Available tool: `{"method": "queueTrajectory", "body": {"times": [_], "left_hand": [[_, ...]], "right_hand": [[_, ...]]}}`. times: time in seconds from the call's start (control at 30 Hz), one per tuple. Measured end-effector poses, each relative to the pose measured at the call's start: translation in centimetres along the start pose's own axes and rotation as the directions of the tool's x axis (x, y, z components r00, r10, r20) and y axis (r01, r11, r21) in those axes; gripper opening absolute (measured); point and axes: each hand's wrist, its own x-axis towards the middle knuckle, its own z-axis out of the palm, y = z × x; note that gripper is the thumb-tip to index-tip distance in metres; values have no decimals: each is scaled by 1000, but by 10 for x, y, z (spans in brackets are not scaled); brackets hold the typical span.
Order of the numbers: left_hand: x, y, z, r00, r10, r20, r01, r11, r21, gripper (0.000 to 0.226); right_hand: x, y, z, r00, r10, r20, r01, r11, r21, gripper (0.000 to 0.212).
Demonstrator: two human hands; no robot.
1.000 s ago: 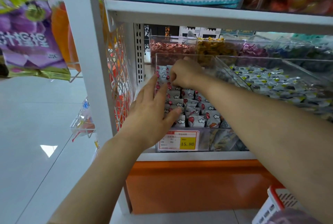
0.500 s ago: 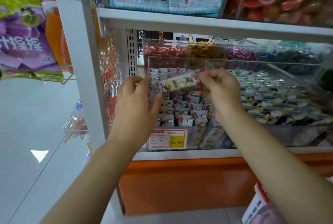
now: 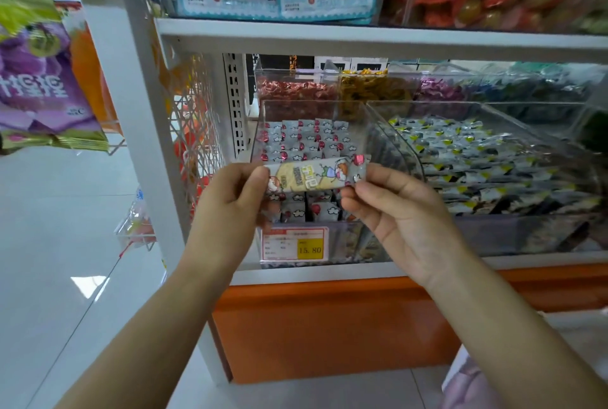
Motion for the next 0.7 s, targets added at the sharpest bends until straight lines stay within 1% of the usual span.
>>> {"method": "queueTrajectory", "body": {"times": [0.1, 0.17, 0.3, 0.4, 0.5, 0.63, 0.7], "left_hand": [[1, -1, -1, 999, -42, -16, 41, 997, -63, 14], [1, 0, 0, 997, -83, 5, 83, 987, -138, 13], [3, 2, -2, 983, -130, 130, 168, 924, -344, 11], [5, 5, -5, 972, -133, 193, 208, 869, -449, 23], [5, 5, -5, 979, -99, 180, 168, 889, -426, 30], [4, 6, -4, 989, -73, 131, 118, 917, -382, 30], [3, 6, -4, 990, -63, 122, 105, 923, -370, 29]], "right_hand": [[1, 2, -1, 1000, 2, -24, -2, 1000, 9, 30], [2, 3, -1, 998, 10, -55, -8, 999, 38, 28], [5, 4, -3, 993, 51, -109, -37, 991, 128, 21], [6, 3, -4, 988, 51, -145, -26, 985, 169, 18], [5, 4, -3, 986, 44, -162, -11, 979, 202, 17], [5, 7, -2, 982, 51, -181, -5, 969, 246, 18], [6, 9, -3, 979, 38, -199, 11, 971, 239, 19]]}}
